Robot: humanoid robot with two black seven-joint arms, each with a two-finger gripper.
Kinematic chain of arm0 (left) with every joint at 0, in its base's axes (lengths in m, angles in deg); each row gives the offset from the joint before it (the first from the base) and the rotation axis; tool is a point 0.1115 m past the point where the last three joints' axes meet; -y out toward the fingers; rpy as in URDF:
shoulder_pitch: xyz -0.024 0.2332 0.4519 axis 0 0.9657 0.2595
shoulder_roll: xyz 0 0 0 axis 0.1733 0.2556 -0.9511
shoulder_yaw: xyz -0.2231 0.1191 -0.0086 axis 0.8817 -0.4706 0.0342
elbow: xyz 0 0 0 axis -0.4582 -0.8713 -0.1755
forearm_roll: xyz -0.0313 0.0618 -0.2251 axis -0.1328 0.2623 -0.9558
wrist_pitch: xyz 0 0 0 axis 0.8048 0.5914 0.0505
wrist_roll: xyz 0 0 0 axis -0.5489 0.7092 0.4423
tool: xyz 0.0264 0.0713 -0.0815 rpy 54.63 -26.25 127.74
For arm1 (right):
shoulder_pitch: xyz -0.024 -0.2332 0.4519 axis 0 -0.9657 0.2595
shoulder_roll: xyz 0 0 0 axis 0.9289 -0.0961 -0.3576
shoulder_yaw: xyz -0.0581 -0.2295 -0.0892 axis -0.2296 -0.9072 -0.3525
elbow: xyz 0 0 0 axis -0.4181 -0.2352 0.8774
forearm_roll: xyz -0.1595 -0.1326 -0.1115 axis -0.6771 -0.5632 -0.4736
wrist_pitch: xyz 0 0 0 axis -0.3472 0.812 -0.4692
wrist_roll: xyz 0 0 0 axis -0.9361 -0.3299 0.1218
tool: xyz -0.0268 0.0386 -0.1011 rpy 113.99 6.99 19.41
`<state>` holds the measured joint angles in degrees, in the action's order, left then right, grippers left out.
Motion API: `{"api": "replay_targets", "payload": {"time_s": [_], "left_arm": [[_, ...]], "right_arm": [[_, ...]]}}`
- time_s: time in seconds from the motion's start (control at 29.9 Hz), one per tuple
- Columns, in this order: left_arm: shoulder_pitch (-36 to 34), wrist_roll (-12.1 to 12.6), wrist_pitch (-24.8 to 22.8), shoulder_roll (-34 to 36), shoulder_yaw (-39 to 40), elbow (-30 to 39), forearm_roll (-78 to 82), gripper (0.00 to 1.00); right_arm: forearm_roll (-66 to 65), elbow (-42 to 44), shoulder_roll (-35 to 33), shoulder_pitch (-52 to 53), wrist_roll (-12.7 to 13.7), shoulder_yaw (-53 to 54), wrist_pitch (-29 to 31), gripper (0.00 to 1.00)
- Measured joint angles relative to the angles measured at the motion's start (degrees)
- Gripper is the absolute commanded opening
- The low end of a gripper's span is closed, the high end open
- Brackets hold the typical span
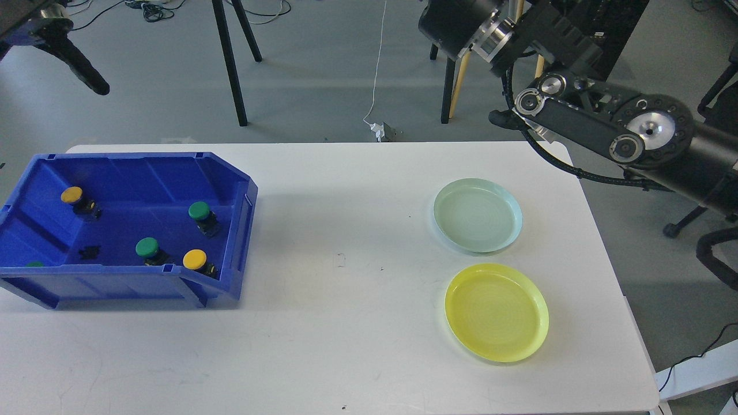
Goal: Pass button and place on color plate
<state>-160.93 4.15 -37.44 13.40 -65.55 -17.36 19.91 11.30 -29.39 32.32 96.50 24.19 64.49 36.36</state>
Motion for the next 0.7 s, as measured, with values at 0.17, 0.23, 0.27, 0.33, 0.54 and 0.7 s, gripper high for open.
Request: {"api": "replay_targets", "payload": {"time_s": [0.17,0.23,0.27,0.33,0.54,0.7], "left_arm": [[0.25,0.00,0.00,2.95,0.17,-0.47,-0.20,0.99],[0.29,0.00,0.00,4.00,0.35,-1.98,-0.33,0.99],[0.30,0.00,0.00,4.28,0.57,-2.97,-0.39,0.99],[0.31,0.00,0.00,4.44,1.56,-5.72,-0.43,0.99],[0.17,0.01,0.00,3.40,6.40,-14.67,-0.44,0.99],[-0.65,0.00,0.00,1.18,8.23,-18.66,-0.43,0.99]], "right_arm": [[1.96,2.11,-3.27,-0.52,0.00,-0.72,1.48,0.19],[2.40,2.98,-5.13,-1.26,-0.01,-1.46,2.19,0.19],[2.54,3.58,-6.04,-1.96,0.00,-2.07,2.37,0.19],[2.62,4.32,-7.45,-3.51,0.00,-3.68,2.67,0.19],[2.81,4.01,-11.23,-8.59,0.01,-10.03,5.27,0.19],[2.86,-1.81,-15.71,-13.70,0.01,-13.05,8.13,0.20]]}}
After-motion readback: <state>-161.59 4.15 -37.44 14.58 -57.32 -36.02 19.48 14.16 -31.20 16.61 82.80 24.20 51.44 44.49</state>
